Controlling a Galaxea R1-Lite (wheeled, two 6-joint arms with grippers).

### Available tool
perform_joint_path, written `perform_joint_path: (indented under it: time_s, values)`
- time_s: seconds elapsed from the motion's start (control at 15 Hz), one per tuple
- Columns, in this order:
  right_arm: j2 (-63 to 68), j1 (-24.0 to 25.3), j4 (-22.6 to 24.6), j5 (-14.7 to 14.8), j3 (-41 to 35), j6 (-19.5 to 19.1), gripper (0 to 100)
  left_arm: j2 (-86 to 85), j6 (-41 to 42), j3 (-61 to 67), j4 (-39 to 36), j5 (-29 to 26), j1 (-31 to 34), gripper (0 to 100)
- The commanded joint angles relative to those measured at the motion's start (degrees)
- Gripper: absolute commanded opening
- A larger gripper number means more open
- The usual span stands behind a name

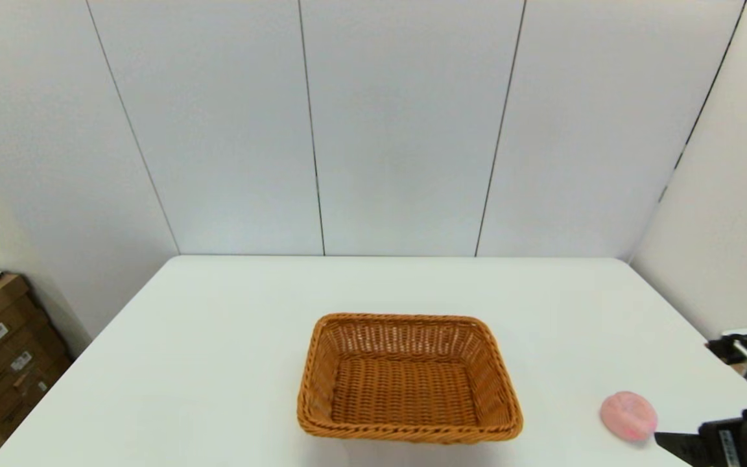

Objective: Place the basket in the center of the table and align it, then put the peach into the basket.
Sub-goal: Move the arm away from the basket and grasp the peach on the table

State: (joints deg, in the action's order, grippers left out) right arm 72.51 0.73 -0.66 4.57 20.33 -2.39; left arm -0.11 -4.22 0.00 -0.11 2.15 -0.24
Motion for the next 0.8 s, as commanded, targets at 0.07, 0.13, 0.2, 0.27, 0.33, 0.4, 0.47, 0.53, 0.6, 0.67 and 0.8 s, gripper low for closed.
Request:
perform_joint_path:
  time_s: [0.07,0.13,0.2,0.27,0.33,0.4,0.47,0.53,0.6,0.67,0.8]
  values:
    - [32.26,-0.12,17.97,1.76,2.52,-0.42,100,0.02,-0.18,0.0,-0.07,0.05,-0.02,100]
    - [33.84,-0.12,18.32,1.76,3.04,-0.42,100,0.02,-0.18,0.0,0.02,0.05,-0.02,100]
    - [35.24,-0.12,18.32,1.84,4.1,-0.42,100,0.02,-0.09,0.0,-0.07,-0.04,-0.02,100]
    - [36.21,-0.12,18.32,1.84,4.89,-0.34,100,0.02,-0.18,0.0,0.02,-0.04,-0.02,100]
    - [36.56,-0.12,18.32,1.84,5.59,-0.25,100,0.02,-0.18,0.0,-0.07,-0.04,-0.02,100]
    - [36.3,-0.12,18.32,1.93,6.3,-0.16,100,0.02,-0.18,0.0,0.02,-0.04,-0.02,100]
    - [35.77,-0.29,18.24,2.02,6.74,-0.07,100,0.02,-0.18,0.0,-0.07,-0.04,-0.02,100]
    - [34.72,-0.29,17.97,2.37,6.82,-0.07,100,0.02,-0.18,0.0,-0.07,-0.04,-0.02,100]
    - [34.37,-0.29,18.24,3.43,6.74,0.02,0,0.02,-0.18,0.0,-0.07,0.05,-0.02,100]
    - [34.19,-0.29,18.32,4.22,6.82,0.02,0,0.02,-0.18,0.0,-0.07,-0.04,-0.02,100]
    - [33.4,-0.29,18.24,4.22,6.65,0.02,0,0.02,-0.18,0.0,-0.07,-0.04,-0.02,100]
